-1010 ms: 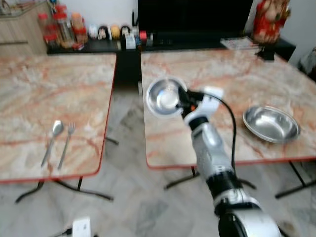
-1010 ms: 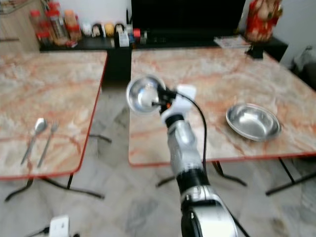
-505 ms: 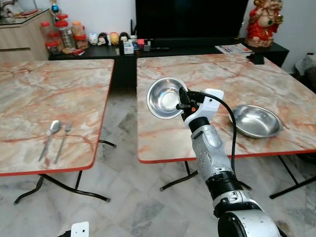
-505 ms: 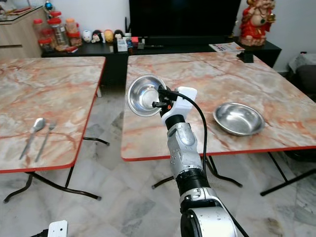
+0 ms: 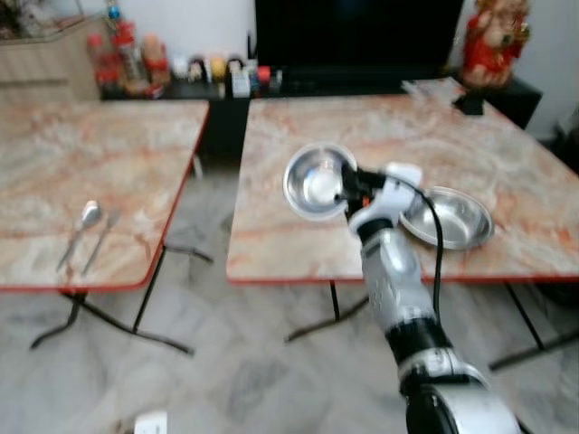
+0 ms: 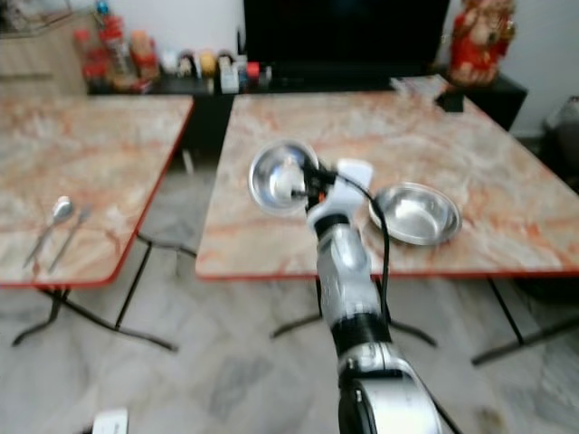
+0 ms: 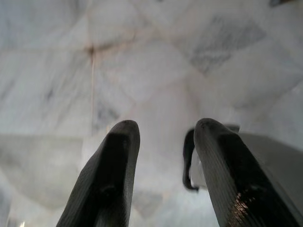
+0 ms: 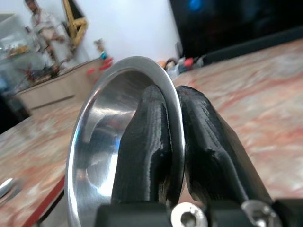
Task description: Setting the table
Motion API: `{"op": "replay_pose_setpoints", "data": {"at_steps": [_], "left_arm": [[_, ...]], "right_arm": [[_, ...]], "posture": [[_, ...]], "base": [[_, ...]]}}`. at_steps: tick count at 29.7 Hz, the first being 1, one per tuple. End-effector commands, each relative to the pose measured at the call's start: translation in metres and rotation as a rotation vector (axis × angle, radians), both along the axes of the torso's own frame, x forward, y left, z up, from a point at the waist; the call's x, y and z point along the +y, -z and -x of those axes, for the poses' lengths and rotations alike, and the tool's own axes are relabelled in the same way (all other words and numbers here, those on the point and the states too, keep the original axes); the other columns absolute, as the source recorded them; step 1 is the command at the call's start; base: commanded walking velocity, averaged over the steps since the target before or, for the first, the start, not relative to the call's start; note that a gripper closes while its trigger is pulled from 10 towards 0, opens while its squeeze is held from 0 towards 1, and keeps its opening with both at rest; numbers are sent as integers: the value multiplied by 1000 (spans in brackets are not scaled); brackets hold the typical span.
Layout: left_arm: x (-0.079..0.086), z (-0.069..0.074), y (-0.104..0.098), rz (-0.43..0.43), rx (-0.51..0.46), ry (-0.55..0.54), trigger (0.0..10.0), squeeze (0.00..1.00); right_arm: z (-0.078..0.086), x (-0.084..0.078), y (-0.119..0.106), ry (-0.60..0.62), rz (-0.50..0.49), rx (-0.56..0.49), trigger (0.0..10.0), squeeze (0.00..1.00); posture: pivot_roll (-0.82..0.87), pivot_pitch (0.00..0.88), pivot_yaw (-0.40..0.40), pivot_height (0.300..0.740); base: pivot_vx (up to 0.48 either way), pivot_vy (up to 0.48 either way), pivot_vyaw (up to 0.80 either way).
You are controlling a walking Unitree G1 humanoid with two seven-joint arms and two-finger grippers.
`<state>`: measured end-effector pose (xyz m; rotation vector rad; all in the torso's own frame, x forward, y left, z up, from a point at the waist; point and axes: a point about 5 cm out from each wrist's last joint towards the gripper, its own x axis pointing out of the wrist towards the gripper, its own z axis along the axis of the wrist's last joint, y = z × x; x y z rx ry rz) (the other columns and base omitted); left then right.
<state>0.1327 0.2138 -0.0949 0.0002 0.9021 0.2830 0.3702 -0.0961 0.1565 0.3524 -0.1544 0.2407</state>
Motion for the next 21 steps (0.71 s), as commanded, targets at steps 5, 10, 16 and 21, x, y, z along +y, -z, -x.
{"op": "replay_pose_setpoints", "data": {"at_steps": [5, 10, 16, 21], "left_arm": [[2, -3, -2, -6, -13, 8, 10000, 0], [2, -3, -2, -7, -14, 8, 10000, 0], [1, -10, -5, 29, -70, -25, 10000, 0], [-1, -10, -4, 30, -60, -4, 10000, 0]], "right_arm": [[-1, 1, -5, 3, 6, -19, 10000, 0], [-1, 1, -5, 4, 3, -18, 10000, 0], [-3, -5, -3, 37, -6, -3, 10000, 0], [-3, -7, -4, 52, -16, -10, 10000, 0]], "posture": [[0, 0, 1, 732], [0, 0, 1, 732], [7, 0, 4, 732], [3, 0, 11, 732]], "base": [[241, -343, 0], [244, -341, 0], [0, 0, 0], [0, 0, 0]]}}
